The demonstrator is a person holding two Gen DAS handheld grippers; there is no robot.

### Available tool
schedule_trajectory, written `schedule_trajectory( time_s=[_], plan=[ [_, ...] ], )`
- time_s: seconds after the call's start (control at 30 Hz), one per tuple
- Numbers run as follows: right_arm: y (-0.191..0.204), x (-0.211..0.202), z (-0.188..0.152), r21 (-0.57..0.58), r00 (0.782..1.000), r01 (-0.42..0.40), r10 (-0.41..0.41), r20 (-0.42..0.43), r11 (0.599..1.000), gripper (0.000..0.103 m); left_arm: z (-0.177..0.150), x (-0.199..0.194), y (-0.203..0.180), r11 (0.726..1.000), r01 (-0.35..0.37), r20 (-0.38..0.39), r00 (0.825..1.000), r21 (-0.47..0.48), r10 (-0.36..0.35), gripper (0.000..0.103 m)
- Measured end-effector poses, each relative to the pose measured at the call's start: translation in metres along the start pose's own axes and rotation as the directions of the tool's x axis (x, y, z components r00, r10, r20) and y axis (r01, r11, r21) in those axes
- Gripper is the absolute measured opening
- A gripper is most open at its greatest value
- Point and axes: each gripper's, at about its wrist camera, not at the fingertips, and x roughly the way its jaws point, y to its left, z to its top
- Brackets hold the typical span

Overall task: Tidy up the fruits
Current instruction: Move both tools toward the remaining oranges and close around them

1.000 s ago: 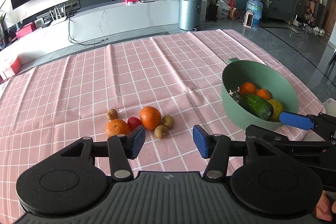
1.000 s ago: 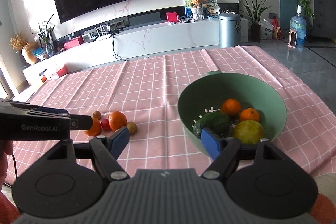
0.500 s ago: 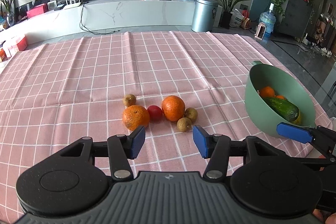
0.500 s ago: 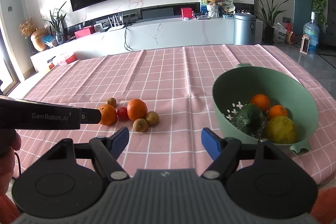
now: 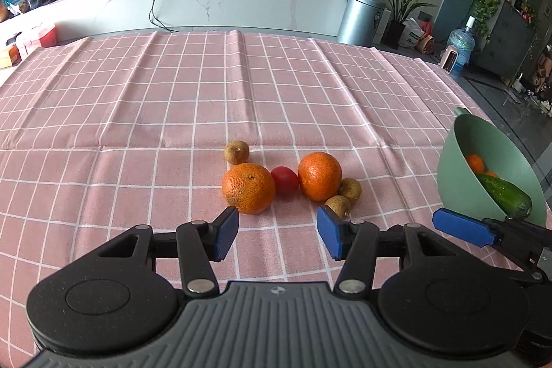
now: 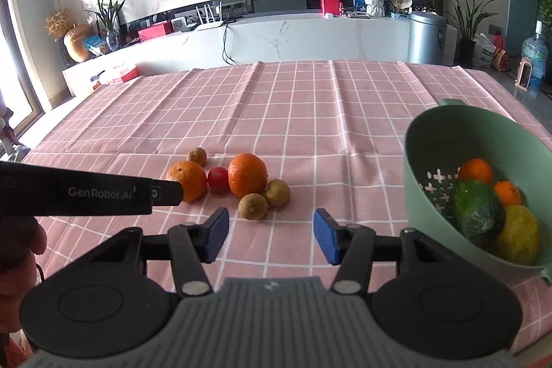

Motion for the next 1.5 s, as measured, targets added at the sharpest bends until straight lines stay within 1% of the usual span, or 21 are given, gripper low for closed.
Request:
schedule_trajectory(
  time_s=[0.13, 0.17, 0.3, 0.43, 0.67, 0.77, 0.9, 0.93, 1.0, 1.07, 1.17, 1.27, 1.4, 1.5],
  plan=[
    [0.008, 0.017, 0.009, -0.044, 1.0, 0.004, -0.003, 0.013, 0.999, 0.047, 0.004, 0.013, 0.005, 0.999, -0.036, -0.003, 0.999, 0.004, 0.036, 0.062],
    [0.009, 0.021, 0.011, -0.051, 1.0, 0.002, -0.001, 0.016, 0.999, 0.045, 0.006, 0.017, 0.007, 0.999, -0.045, -0.008, 0.999, 0.0, 0.045, 0.062],
    [0.01, 0.035, 0.019, -0.077, 1.0, -0.012, 0.014, 0.026, 0.997, 0.042, 0.009, 0.03, 0.018, 0.998, -0.031, -0.024, 0.999, -0.046, 0.03, 0.061],
    [0.009, 0.048, 0.021, -0.095, 1.0, -0.019, 0.021, 0.023, 0.995, 0.042, 0.01, 0.037, 0.022, 0.998, -0.031, -0.024, 0.999, -0.05, 0.029, 0.061],
    [0.003, 0.067, 0.021, -0.078, 0.999, -0.037, 0.037, 0.006, 0.996, 0.041, 0.012, 0.05, 0.027, 0.996, -0.01, -0.031, 0.999, -0.084, 0.007, 0.061],
    [0.0, 0.071, 0.02, -0.062, 0.999, -0.044, 0.044, -0.006, 0.997, 0.04, 0.012, 0.051, 0.027, 0.996, -0.001, -0.023, 1.0, -0.088, -0.001, 0.061],
    [0.006, 0.076, 0.019, -0.089, 0.998, -0.065, 0.065, -0.001, 0.994, 0.04, 0.013, 0.054, 0.027, 0.995, 0.028, -0.031, 0.999, -0.093, -0.031, 0.06],
    [0.008, 0.076, 0.018, -0.102, 0.997, -0.071, 0.071, 0.001, 0.992, 0.04, 0.013, 0.055, 0.026, 0.996, 0.026, -0.031, 0.999, -0.087, -0.029, 0.054],
    [0.013, 0.077, 0.017, -0.132, 0.997, -0.072, 0.073, 0.007, 0.989, 0.04, 0.012, 0.054, 0.025, 0.997, 0.019, -0.03, 0.999, -0.073, -0.021, 0.052],
    [0.017, 0.079, 0.017, -0.148, 0.998, -0.064, 0.067, 0.012, 0.987, 0.04, 0.012, 0.054, 0.027, 0.996, 0.021, -0.031, 0.999, -0.09, -0.024, 0.052],
    [0.017, 0.082, 0.019, -0.143, 0.998, -0.063, 0.066, 0.014, 0.988, 0.04, 0.012, 0.051, 0.031, 0.994, 0.013, -0.019, 1.0, -0.113, -0.015, 0.051],
    [0.016, 0.085, 0.021, -0.136, 0.998, -0.056, 0.059, 0.017, 0.989, 0.041, 0.014, 0.047, 0.032, 0.993, 0.005, 0.001, 1.0, -0.116, -0.005, 0.051],
    [0.014, 0.09, 0.022, -0.115, 0.997, -0.074, 0.075, 0.006, 0.991, 0.04, 0.014, 0.047, 0.031, 0.994, 0.001, 0.004, 1.0, -0.108, -0.001, 0.051],
    [0.017, 0.093, 0.021, -0.128, 0.997, -0.071, 0.072, 0.002, 0.989, 0.039, 0.014, 0.047, 0.03, 0.995, -0.009, 0.005, 1.0, -0.098, 0.01, 0.051]
  ],
)
